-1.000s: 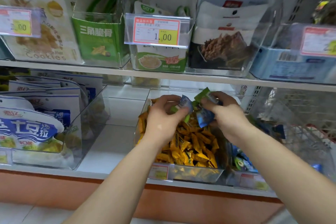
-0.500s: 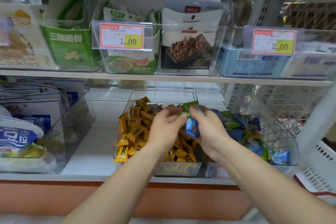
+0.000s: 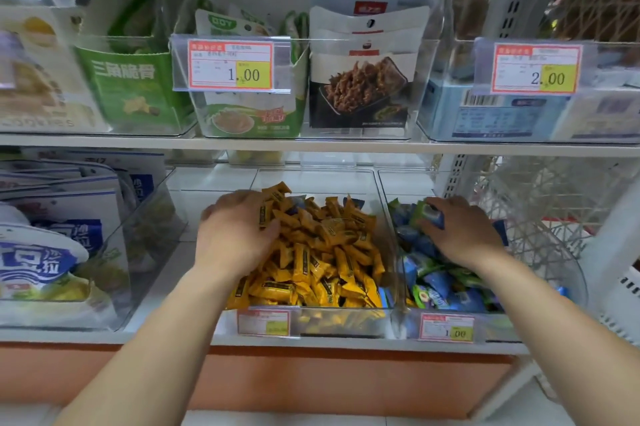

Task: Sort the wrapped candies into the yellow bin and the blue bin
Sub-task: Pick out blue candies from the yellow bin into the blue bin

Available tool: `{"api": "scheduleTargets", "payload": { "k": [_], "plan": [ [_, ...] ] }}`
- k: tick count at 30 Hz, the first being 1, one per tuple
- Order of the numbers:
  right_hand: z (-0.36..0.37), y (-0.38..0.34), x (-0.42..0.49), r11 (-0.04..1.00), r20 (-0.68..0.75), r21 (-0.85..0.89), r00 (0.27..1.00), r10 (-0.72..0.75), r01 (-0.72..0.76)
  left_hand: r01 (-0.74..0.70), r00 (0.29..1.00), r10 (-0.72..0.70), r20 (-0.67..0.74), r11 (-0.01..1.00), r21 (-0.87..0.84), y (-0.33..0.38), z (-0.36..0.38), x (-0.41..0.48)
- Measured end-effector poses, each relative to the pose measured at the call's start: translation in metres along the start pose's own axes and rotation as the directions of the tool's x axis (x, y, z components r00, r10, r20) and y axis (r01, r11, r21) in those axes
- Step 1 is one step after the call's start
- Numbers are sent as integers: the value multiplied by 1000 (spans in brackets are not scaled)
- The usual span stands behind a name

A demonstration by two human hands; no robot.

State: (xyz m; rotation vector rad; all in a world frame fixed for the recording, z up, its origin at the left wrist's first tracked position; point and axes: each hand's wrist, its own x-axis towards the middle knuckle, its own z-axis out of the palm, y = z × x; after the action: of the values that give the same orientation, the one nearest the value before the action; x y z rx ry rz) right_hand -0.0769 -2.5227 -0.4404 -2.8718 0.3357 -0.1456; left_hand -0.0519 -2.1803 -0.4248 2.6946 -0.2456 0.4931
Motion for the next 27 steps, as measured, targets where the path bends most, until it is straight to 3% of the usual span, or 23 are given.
{"api": "scheduleTargets", "payload": {
  "k": [3, 6, 8, 10, 13, 17, 19, 23, 27],
  "plan": [
    [-13, -16, 7, 973, -111, -224, 993, 28, -52, -32, 988, 25, 153, 999, 42, -10, 8, -3],
    [-18, -62, 14, 981, -223, -170, 966, -131, 94, -194, 967, 178, 179, 978, 73, 0, 22, -8],
    [-13, -101, 21, 959, -91, 65, 958, -271, 277, -182, 964, 184, 191, 983, -29, 8, 29, -10],
    [-1, -136, 32, 892, 71, 268, 916, -395, 364, -145, 957, 167, 236, 984, -108, 11, 36, -10],
    [20, -174, 63, 864, 167, 311, 872, -460, 396, -200, 938, 208, 278, 978, -56, 5, 46, -10],
    [43, -200, 100, 904, 390, 332, 833, -392, 270, -206, 945, 216, 244, 976, -65, -2, 51, -9],
    [52, -203, 109, 927, 436, 274, 826, -358, 257, -204, 948, 220, 231, 975, -89, -5, 52, -8],
    [54, -194, 114, 936, 361, 199, 866, -345, 290, -169, 953, 201, 227, 973, -155, -7, 51, -4],
    [31, -170, 96, 895, 187, 328, 908, -375, 302, -82, 962, 128, 241, 977, -195, -4, 48, -2]
  ]
}}
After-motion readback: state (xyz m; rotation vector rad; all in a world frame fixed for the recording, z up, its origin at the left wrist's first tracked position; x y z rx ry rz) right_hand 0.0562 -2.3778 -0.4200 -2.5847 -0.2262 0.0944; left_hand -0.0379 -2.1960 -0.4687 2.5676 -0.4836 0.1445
